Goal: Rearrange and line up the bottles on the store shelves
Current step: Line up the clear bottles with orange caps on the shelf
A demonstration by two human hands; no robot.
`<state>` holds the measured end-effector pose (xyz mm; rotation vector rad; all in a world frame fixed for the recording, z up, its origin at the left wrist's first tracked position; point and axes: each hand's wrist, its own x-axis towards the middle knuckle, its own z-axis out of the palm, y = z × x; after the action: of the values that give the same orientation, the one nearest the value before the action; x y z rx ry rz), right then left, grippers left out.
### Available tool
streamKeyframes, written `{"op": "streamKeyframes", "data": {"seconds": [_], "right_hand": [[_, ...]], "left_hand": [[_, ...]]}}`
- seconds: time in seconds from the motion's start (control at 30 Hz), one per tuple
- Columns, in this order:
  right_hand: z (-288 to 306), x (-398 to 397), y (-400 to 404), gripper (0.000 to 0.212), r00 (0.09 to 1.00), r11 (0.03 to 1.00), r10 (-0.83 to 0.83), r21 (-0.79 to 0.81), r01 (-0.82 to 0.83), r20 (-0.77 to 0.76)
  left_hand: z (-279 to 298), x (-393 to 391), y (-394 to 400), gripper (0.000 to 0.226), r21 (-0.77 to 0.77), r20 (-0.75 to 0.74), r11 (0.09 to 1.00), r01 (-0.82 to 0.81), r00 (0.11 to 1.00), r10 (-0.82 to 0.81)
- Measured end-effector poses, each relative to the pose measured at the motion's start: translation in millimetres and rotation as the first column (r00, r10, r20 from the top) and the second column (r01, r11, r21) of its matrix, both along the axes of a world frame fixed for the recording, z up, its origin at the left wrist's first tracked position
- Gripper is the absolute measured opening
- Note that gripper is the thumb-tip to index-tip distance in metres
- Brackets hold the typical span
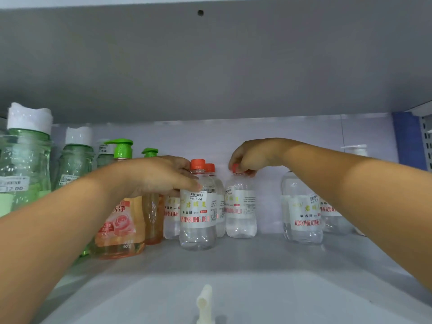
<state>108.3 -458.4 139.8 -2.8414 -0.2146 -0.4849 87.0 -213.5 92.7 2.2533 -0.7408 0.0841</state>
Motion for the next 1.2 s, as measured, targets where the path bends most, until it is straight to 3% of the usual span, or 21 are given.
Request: {"op": "streamKeyframes", "data": {"seconds": [0.17, 0.47, 0.73, 0.83, 0.93, 1.07, 1.13, 1.2], "right_hand": [[-7.2, 2.6, 2.9, 0.047, 0.990, 0.990, -0.138, 0.015, 0.137, 0.034], [-14.0, 5.4, 4.7, 0.041, 0.985, 0.983, -0.145, -0.098, 0.154, 0.094], [-8.7, -2.7, 2.9, 0.043, 0.990, 0.985, -0.142, -0.098, 0.143, 0.021], [13.2, -25.6, -8.9, 0.049, 0.982, 0.984, -0.123, -0.115, 0.139, 0.141], [29.3, -62.6, -37.5, 0.041, 0.959, 0.988, -0.133, -0.045, 0.148, 0.251], [12.6, -96.6, -77.4, 0.040, 0.964, 0.952, -0.256, -0.152, 0.265, 0.074], [0.8, -101.2, -85.5, 0.048, 0.967, 0.956, -0.253, -0.165, 0.244, -0.037], [-6.1, -99.6, -87.3, 0.060, 0.968, 0.952, -0.246, -0.194, 0.235, -0.039]], "left_hand": [[-0.9, 1.7, -1.7, 0.056, -0.006, 0.023, 1.000, -0.009, 1.000, 0.009], [-2.4, 6.6, -2.3, 0.056, -0.028, 0.013, 1.000, 0.010, 1.000, -0.009], [-4.5, 6.3, -8.7, 0.059, -0.057, 0.016, 0.998, 0.024, 1.000, -0.023], [-6.9, 6.4, -13.4, 0.061, -0.041, 0.048, 0.999, 0.019, 0.999, -0.017], [-10.3, 7.5, -17.8, 0.062, 0.005, 0.101, 1.000, 0.012, 0.995, -0.013], [-10.9, 0.8, -27.4, 0.081, 0.019, 0.152, 0.999, 0.040, 0.987, -0.043], [-9.3, -6.2, -35.2, 0.094, 0.071, 0.193, 0.995, 0.069, 0.978, -0.082], [-6.9, -12.9, -46.1, 0.091, 0.115, 0.217, 0.990, 0.087, 0.970, -0.111]]}}
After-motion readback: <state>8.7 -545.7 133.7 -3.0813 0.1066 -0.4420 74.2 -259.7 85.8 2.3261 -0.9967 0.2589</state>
